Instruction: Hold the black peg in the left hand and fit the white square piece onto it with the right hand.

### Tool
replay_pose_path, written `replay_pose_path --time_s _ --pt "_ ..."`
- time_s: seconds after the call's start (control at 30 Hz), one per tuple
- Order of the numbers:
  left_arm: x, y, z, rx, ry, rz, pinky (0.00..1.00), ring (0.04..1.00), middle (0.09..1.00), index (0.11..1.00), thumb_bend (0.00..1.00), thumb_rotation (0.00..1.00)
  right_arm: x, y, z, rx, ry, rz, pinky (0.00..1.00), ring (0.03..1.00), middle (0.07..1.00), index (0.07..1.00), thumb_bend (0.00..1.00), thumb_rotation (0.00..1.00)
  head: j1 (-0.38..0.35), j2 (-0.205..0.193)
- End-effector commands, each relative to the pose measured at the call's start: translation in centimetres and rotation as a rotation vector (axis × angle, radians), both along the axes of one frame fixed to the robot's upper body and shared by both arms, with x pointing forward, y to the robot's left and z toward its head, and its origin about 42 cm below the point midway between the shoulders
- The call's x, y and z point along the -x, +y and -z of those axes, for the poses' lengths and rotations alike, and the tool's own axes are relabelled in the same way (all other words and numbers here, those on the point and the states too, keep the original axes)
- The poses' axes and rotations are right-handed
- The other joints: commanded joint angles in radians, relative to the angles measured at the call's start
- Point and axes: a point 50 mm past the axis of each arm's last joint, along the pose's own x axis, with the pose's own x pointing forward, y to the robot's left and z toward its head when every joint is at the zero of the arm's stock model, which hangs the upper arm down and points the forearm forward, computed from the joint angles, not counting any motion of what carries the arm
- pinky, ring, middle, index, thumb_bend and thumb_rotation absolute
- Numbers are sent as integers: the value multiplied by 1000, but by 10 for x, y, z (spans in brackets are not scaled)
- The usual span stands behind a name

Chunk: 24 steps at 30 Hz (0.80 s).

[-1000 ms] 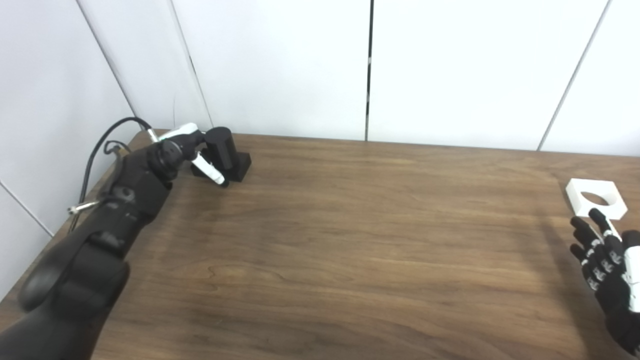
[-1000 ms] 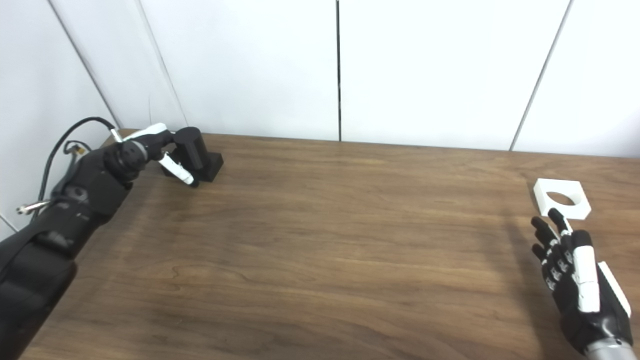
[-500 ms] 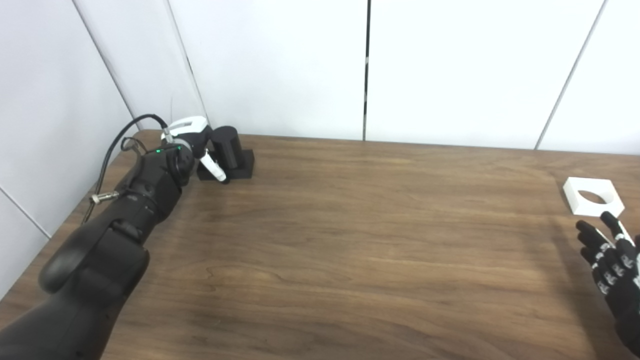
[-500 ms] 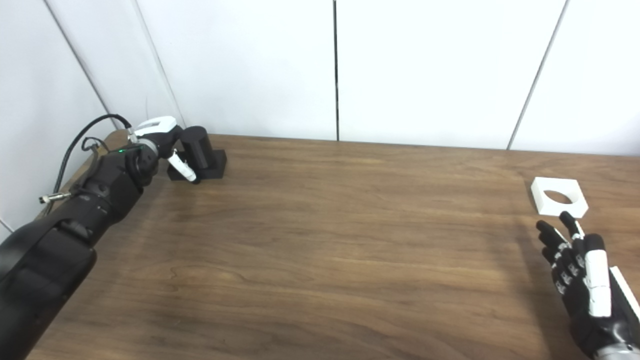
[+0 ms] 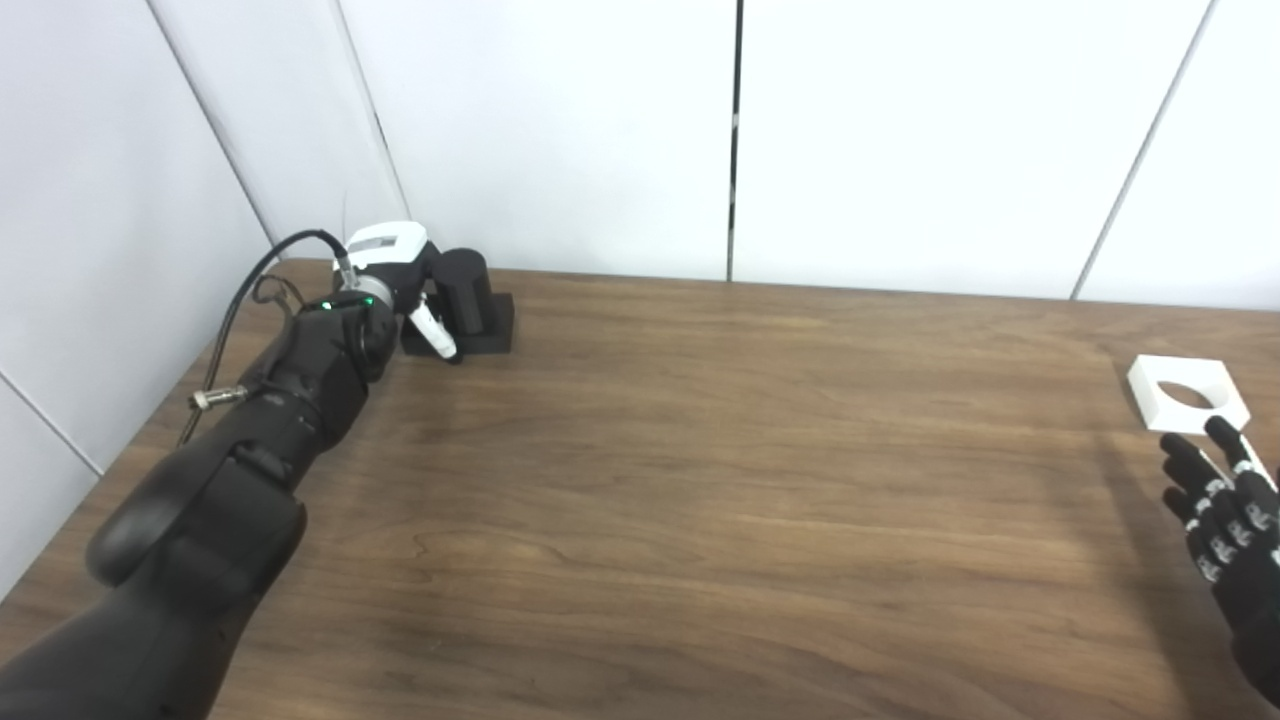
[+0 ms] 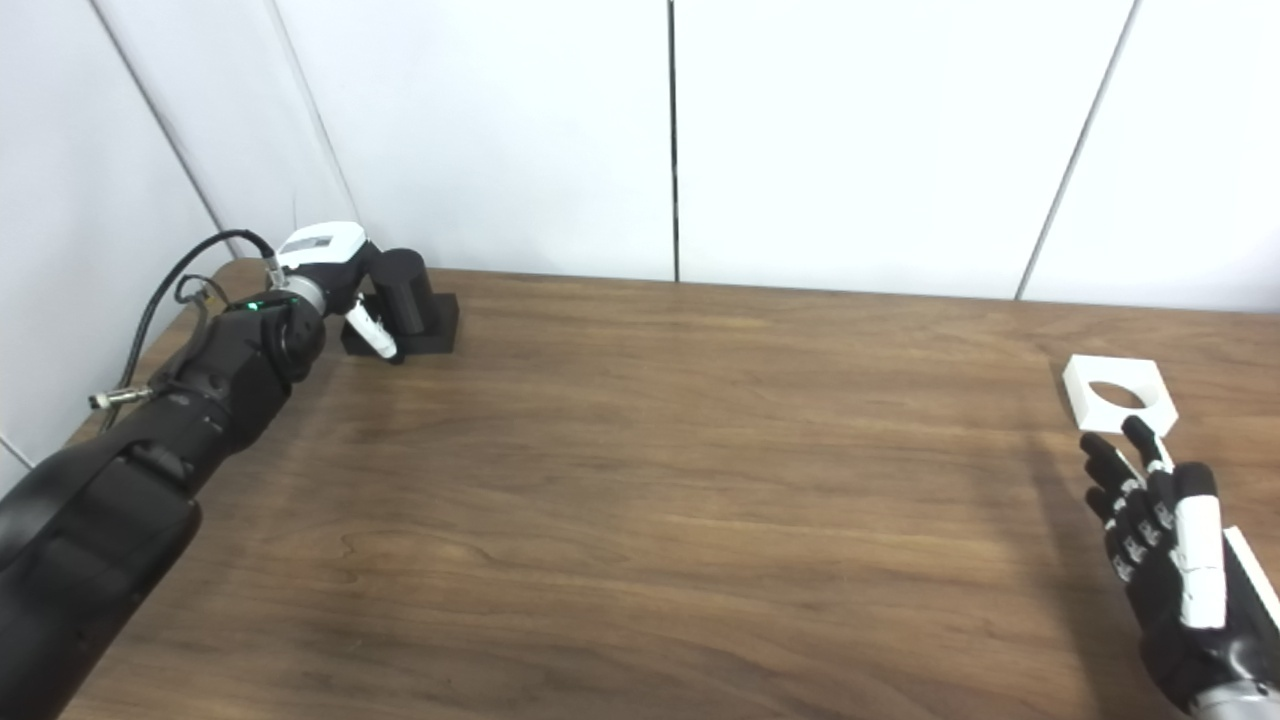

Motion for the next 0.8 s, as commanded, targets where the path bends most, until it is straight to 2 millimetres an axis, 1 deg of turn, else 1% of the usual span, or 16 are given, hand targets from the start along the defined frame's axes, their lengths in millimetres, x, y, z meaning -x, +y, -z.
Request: replay_pose_path --time_s 0.0,0.2,0.27,0.33,0.37,0.43,0.53,0.63,0.7,0.77 --pt "-4 3 -14 -13 -40 -12 1000 969 809 483 525 53 -8 -4 -19 18 -78 -7 1000 983 940 1000 628 1000 1 1" --pt "-1 0 -9 90 -31 -71 1000 971 796 483 524 49 -8 -1 -18 17 -77 -11 1000 977 944 1000 627 1000 -7 4" --pt "1 -2 -7 104 -19 -81 1000 973 808 483 525 52 -8 0 -17 18 -80 -12 1000 974 936 1000 623 1000 -14 6" --pt "6 -6 -3 118 -10 -88 1000 969 813 483 525 53 -8 2 -16 19 -81 -20 1000 979 940 1000 624 1000 -36 8" --pt "9 -10 -1 117 -4 -88 1000 971 818 484 525 54 -8 3 -16 17 -82 -22 1000 982 942 1000 623 1000 -36 8" --pt "18 -17 3 106 2 -62 1000 970 820 485 525 56 -9 5 -15 5 -87 -23 1000 985 940 1000 619 993 -67 12" --pt "36 -30 8 96 -8 13 1000 967 809 485 525 55 -9 7 -13 4 -87 -27 1000 998 944 1000 610 997 -86 14" --pt "53 -44 14 90 -10 73 1000 961 812 484 525 56 -11 12 -11 -4 -88 -33 1000 1000 952 1000 599 1000 -129 23" --pt "64 -57 16 97 7 114 1000 963 820 485 525 54 -13 15 -10 -9 -93 -41 1000 1000 957 1000 578 1000 -143 26" --pt "80 -76 18 99 63 177 1000 981 831 486 524 52 -15 21 -9 -15 -98 -43 1000 1000 958 1000 555 1000 -153 30"
